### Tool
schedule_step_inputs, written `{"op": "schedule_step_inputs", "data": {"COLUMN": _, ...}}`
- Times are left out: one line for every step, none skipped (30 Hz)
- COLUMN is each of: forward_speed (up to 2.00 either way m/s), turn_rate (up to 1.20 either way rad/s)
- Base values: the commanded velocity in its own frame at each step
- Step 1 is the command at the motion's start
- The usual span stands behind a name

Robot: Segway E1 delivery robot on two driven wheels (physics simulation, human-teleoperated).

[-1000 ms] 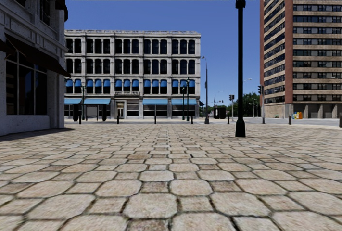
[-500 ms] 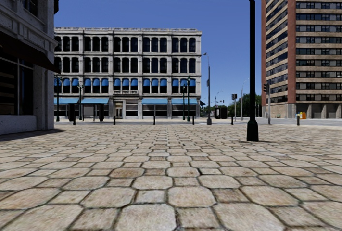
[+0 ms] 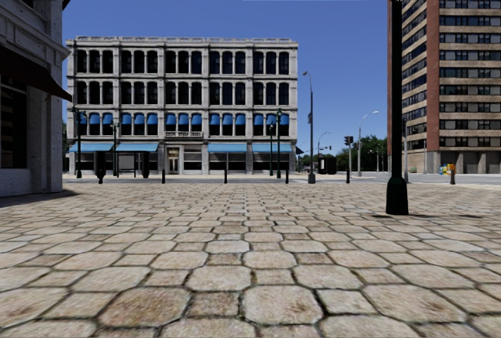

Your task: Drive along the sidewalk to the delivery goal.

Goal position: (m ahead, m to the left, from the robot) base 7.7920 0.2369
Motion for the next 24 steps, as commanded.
{"op": "schedule_step_inputs", "data": {"forward_speed": 2.0, "turn_rate": 0.0}}
{"op": "schedule_step_inputs", "data": {"forward_speed": 2.0, "turn_rate": 0.0}}
{"op": "schedule_step_inputs", "data": {"forward_speed": 2.0, "turn_rate": 0.0}}
{"op": "schedule_step_inputs", "data": {"forward_speed": 2.0, "turn_rate": 0.0}}
{"op": "schedule_step_inputs", "data": {"forward_speed": 2.0, "turn_rate": 0.0}}
{"op": "schedule_step_inputs", "data": {"forward_speed": 2.0, "turn_rate": 0.0}}
{"op": "schedule_step_inputs", "data": {"forward_speed": 2.0, "turn_rate": 0.0}}
{"op": "schedule_step_inputs", "data": {"forward_speed": 2.0, "turn_rate": 0.0}}
{"op": "schedule_step_inputs", "data": {"forward_speed": 2.0, "turn_rate": 0.0}}
{"op": "schedule_step_inputs", "data": {"forward_speed": 2.0, "turn_rate": 0.0}}
{"op": "schedule_step_inputs", "data": {"forward_speed": 2.0, "turn_rate": 0.0}}
{"op": "schedule_step_inputs", "data": {"forward_speed": 2.0, "turn_rate": 0.0}}
{"op": "schedule_step_inputs", "data": {"forward_speed": 2.0, "turn_rate": 0.0}}
{"op": "schedule_step_inputs", "data": {"forward_speed": 2.0, "turn_rate": 0.0}}
{"op": "schedule_step_inputs", "data": {"forward_speed": 2.0, "turn_rate": 0.0}}
{"op": "schedule_step_inputs", "data": {"forward_speed": 2.0, "turn_rate": 0.0}}
{"op": "schedule_step_inputs", "data": {"forward_speed": 2.0, "turn_rate": 0.0}}
{"op": "schedule_step_inputs", "data": {"forward_speed": 2.0, "turn_rate": 0.0}}
{"op": "schedule_step_inputs", "data": {"forward_speed": 2.0, "turn_rate": 0.0}}
{"op": "schedule_step_inputs", "data": {"forward_speed": 2.0, "turn_rate": 0.0}}
{"op": "schedule_step_inputs", "data": {"forward_speed": 2.0, "turn_rate": 0.0}}
{"op": "schedule_step_inputs", "data": {"forward_speed": 2.0, "turn_rate": 0.0}}
{"op": "schedule_step_inputs", "data": {"forward_speed": 2.0, "turn_rate": 0.0}}
{"op": "schedule_step_inputs", "data": {"forward_speed": 2.0, "turn_rate": 0.0}}
